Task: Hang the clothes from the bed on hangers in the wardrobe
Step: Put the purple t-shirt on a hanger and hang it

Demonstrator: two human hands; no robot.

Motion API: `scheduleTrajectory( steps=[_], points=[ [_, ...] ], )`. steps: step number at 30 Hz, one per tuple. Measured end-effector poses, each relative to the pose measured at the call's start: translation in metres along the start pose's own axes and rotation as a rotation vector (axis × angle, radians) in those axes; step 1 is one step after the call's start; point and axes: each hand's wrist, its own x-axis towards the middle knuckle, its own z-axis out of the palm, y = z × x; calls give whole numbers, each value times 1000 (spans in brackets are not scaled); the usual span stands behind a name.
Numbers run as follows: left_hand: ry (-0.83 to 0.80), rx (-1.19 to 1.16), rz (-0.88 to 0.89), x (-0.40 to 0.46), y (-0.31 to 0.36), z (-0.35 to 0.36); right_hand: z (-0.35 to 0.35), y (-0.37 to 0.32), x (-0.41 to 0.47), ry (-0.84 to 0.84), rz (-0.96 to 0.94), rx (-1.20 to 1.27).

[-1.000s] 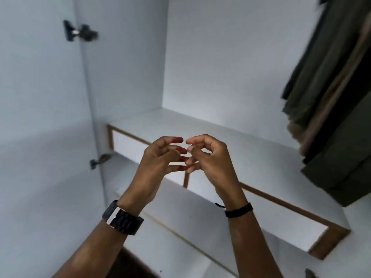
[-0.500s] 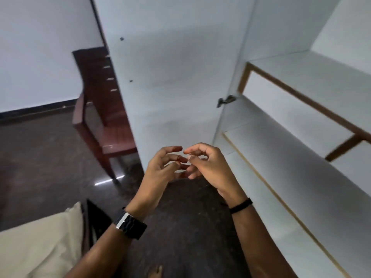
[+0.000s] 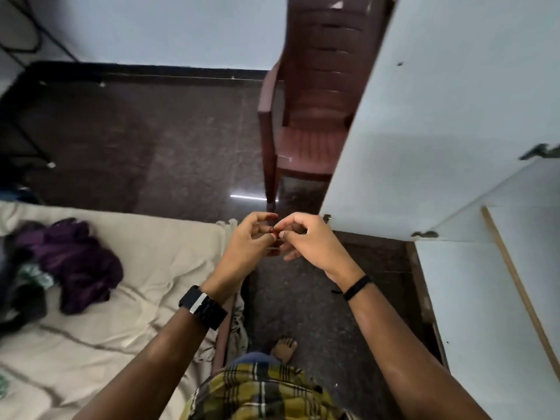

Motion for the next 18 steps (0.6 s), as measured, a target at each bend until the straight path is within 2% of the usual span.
scheduleTrajectory(
  steps=[7,14,18],
  points=[
    [273,-84,-74,-51,-41,-78,96,-2,5,-290,-1,21],
    [436,-141,-185,-96,-82,-150,189,13,-3,-471,94,69],
    [502,-213,-215,-97,-103,-197,230,18,20,-556,52,56]
  ],
)
